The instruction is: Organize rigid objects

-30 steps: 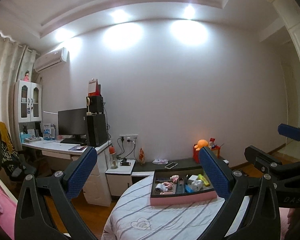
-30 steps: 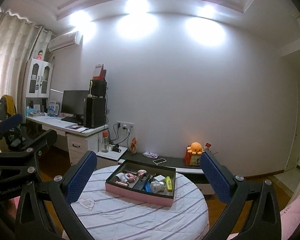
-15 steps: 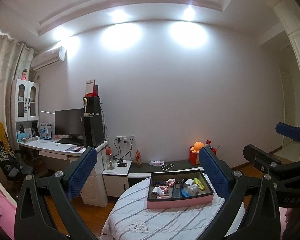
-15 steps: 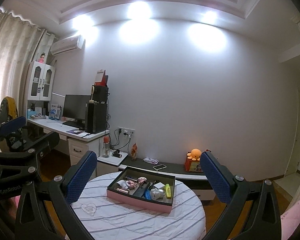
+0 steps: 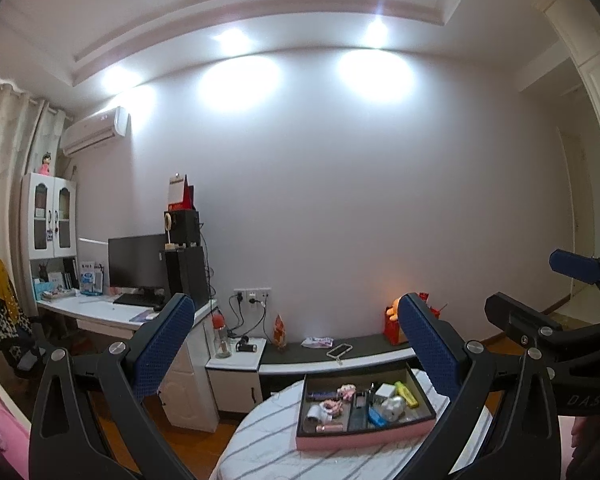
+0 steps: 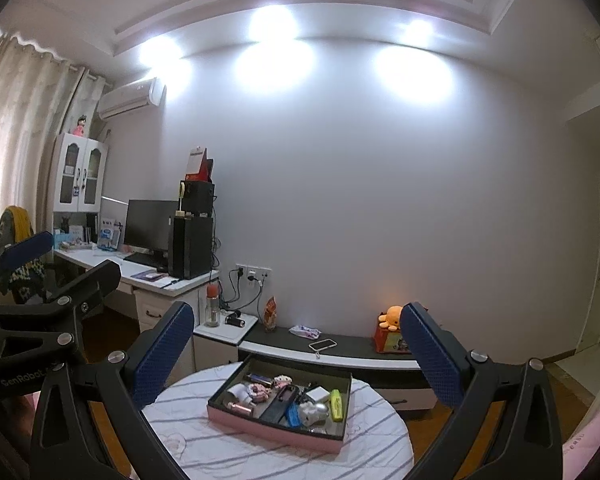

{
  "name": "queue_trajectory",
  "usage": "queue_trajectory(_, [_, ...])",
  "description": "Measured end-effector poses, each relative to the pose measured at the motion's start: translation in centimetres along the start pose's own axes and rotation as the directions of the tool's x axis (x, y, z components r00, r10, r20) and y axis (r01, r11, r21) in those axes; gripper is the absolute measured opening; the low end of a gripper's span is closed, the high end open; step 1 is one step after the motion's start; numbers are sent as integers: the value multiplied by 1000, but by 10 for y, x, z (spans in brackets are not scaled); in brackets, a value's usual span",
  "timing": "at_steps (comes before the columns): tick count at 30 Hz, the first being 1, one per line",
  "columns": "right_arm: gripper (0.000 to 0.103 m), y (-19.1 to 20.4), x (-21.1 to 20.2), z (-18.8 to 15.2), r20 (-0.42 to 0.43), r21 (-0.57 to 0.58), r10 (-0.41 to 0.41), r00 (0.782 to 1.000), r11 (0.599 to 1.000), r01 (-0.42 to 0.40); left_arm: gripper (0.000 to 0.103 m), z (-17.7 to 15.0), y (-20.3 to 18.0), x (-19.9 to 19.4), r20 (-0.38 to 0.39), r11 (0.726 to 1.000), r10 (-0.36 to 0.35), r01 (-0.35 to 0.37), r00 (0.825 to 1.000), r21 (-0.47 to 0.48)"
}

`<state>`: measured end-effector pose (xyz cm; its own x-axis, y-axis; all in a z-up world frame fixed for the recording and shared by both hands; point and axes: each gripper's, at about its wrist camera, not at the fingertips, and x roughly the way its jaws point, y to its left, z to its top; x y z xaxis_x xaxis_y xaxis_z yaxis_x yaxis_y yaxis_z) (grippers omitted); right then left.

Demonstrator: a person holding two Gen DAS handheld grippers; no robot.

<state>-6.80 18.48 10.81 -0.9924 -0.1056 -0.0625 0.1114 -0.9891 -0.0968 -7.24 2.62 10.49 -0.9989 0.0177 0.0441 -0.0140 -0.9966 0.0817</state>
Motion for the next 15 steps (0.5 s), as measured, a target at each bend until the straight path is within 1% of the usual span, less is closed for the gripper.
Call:
queue_trajectory(8, [103,-3,14,-8,22,23,-30,999,999,30,103,-12,-4,20,23,1000,-9,9,1000,-14])
queue_trajectory(15, [103,-9,34,-16,-23,26,-41,999,999,41,103,-24,-6,41,-23,1000,-14,14,1000,-17])
